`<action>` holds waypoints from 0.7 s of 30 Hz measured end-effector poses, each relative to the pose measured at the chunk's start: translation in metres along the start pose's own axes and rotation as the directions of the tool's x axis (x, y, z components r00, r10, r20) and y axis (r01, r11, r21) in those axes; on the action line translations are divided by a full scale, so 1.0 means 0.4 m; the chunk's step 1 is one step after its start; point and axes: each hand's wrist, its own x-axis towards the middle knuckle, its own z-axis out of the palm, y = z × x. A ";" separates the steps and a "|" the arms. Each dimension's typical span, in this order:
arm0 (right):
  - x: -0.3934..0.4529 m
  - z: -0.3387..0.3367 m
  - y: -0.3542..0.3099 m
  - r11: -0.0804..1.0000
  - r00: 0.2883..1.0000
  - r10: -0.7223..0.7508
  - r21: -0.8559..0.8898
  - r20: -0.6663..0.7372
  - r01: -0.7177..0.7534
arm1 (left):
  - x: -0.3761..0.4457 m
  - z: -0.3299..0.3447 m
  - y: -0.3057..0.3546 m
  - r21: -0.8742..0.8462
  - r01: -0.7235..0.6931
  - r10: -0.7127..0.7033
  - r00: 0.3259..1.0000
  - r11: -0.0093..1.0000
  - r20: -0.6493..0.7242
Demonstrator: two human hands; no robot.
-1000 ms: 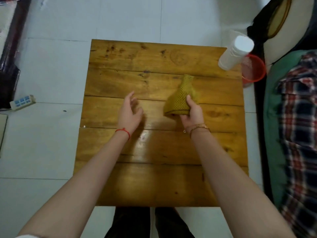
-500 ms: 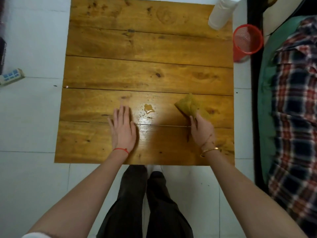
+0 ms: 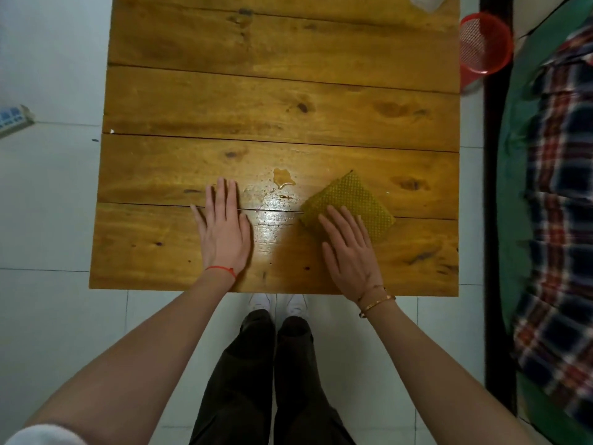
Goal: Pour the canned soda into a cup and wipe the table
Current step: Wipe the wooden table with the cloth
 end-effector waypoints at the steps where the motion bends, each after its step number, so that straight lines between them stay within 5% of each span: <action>1: 0.021 0.005 0.003 0.999 0.999 0.047 -0.015 -0.020 -0.047 | 0.004 0.005 -0.008 0.005 -0.002 0.002 1.000 1.000 -0.009; 9: 0.129 0.054 0.002 0.935 0.950 0.312 -0.173 -0.024 -0.311 | 0.048 0.035 -0.063 0.043 0.039 -0.036 0.996 0.998 -0.080; 12: 0.110 0.061 -0.013 0.944 0.967 0.255 -0.220 0.010 -0.247 | 0.048 0.043 -0.064 0.045 0.047 -0.042 0.994 0.998 -0.099; 18: 0.110 0.040 0.020 0.951 0.979 -0.054 -0.287 0.195 0.110 | 0.042 0.032 -0.057 0.061 0.059 -0.053 0.994 0.996 -0.096; 21: 0.185 0.030 0.030 0.954 0.987 -0.023 -0.293 0.156 0.068 | 0.043 0.028 -0.054 0.076 0.060 -0.053 0.995 0.995 -0.087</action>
